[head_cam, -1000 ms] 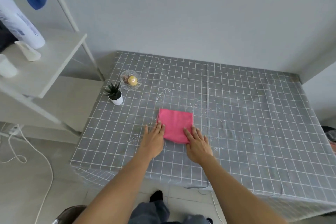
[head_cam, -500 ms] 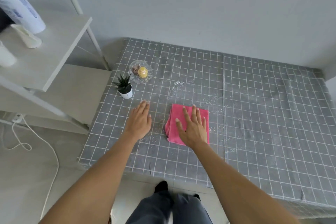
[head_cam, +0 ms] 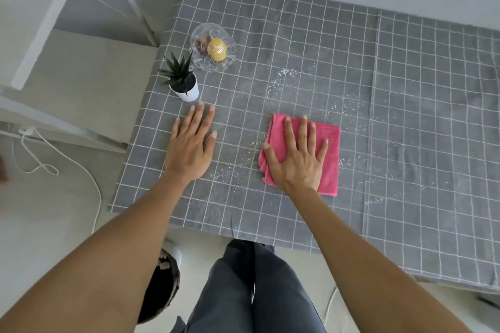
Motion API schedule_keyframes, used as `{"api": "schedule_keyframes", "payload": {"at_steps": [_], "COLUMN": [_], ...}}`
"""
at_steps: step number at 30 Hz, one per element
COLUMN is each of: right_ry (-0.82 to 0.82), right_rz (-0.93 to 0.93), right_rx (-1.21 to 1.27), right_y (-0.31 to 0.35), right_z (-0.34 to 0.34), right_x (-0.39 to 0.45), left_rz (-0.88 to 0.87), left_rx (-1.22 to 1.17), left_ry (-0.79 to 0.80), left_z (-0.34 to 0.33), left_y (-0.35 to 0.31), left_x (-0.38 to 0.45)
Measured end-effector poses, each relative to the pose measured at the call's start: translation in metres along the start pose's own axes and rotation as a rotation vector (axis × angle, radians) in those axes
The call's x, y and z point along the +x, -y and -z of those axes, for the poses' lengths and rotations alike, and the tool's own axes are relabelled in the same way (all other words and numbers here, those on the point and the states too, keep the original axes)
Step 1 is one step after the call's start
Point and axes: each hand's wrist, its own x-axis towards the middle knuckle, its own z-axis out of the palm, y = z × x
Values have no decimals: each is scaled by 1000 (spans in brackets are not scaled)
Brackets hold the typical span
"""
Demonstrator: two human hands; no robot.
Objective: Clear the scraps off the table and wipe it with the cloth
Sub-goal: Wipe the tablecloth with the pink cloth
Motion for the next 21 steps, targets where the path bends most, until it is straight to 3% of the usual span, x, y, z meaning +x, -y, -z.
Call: {"api": "schedule_keyframes", "payload": {"at_steps": [8,14,21], "right_ry": [-50,-91,-124], "right_rz": [3,-230,-407], "right_rx": [32,78,148], "right_y": [-11,-50,-29], "right_z": [-4,0,0], "right_x": [-2,-10,-8], "left_rz": [-5,4,-87], "left_rx": [2,-3,-36], "left_ry": [-12,-6,39], "left_z": [-2,-2,4], "left_y": [2,1,27], "left_x": [-1,-1,-11]}}
